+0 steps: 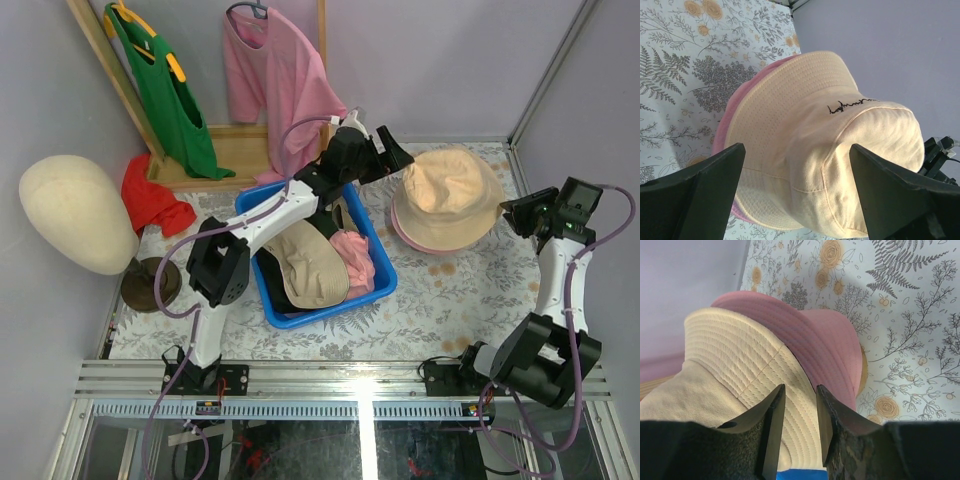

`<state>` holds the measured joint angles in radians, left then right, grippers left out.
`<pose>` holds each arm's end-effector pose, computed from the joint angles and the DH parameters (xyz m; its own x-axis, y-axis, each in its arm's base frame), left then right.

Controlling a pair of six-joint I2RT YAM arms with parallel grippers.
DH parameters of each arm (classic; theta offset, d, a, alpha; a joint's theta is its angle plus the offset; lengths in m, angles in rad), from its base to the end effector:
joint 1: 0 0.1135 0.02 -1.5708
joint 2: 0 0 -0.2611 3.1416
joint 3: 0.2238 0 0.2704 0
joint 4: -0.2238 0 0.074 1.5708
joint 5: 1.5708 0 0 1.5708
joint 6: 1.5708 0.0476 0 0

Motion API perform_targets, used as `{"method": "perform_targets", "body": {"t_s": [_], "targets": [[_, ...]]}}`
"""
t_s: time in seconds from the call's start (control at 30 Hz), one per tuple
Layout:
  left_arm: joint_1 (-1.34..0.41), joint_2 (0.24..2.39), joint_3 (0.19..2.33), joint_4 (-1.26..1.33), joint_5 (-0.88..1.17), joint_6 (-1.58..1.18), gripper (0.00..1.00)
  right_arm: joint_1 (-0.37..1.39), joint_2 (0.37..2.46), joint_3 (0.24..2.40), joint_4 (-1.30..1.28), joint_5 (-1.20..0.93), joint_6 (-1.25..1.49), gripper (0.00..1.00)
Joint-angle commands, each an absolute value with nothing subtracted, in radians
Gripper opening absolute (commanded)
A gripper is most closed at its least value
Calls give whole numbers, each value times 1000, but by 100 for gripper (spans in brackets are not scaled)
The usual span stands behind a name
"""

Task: Stack the hats
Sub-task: Stack the hat on the hat.

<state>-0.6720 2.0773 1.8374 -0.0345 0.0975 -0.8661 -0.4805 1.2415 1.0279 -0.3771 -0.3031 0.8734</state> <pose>0.4149 -0.3360 0.3046 -0.6653 -0.4396 -0.6035 0.2873 0.5953 -0.7504 0.2772 -0.1284 0.2968 -0.1475 0.9019 -0.4060 0.5207 0.4198 0.7434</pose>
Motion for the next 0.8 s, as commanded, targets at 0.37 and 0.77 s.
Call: {"method": "perform_targets", "body": {"t_s": [0.37,0.77], "targets": [[-638,1862,1748,19,76,-851,86,-482,1133,1153,-437,-231,854,39],[-594,1568,1605,-195,-59,-774,85,-473,1069,1351,-471,-217,812,39]]}}
